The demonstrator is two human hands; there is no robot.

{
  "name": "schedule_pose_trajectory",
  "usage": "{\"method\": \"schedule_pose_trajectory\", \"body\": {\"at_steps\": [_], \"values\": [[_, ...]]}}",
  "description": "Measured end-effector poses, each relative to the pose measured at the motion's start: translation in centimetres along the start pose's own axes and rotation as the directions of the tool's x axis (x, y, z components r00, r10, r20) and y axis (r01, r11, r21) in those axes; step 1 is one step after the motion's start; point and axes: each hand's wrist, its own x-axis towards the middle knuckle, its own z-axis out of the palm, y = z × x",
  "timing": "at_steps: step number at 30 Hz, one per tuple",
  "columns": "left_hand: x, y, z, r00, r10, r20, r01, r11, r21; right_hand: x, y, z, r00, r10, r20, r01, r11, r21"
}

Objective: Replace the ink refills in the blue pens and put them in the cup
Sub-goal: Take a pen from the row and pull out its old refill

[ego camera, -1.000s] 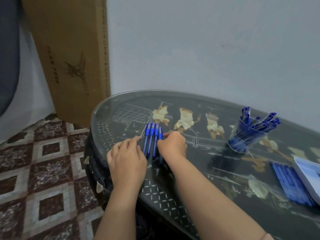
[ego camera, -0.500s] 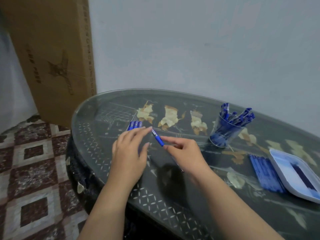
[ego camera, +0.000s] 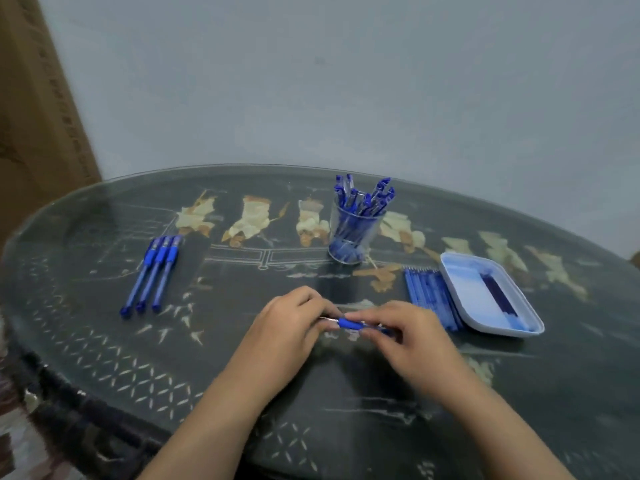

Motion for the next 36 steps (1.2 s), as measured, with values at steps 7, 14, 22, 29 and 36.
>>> {"method": "schedule_pose_trajectory", "body": {"at_steps": [7, 14, 22, 29, 36], "values": [[0.8, 0.1, 2.1, 0.998, -0.021, 0.051, 0.026, 0.994, -0.102, -1.4, 4.7, 1.6, 0.959, -0.154, -0.238, 0.172, 0.983, 0.057], [0.8, 0.1, 1.8, 0.999, -0.035, 0.022, 0.036, 0.999, -0.032, -1.5, 5.4, 2.2, 0.930, -0.208, -0.301, 0.214, 0.977, -0.014], [1.0, 0.6, 1.0, 0.981, -0.184, -0.057, 0.177, 0.979, -0.104, -1.9, 6.0, 2.2, 0.887, -0.232, -0.399, 0.212, 0.973, -0.094], [1.2, -0.1, 0.9, 0.975, -0.217, -0.048, 0.216, 0.976, -0.030, -1.5, 6.0, 2.3, 0.875, -0.211, -0.437, 0.193, 0.977, -0.086], [1.2, -0.7, 1.3, 0.975, -0.223, 0.010, 0.222, 0.974, 0.043, -1.5, 6.0, 2.4, 0.901, -0.206, -0.382, 0.176, 0.978, -0.112]]}}
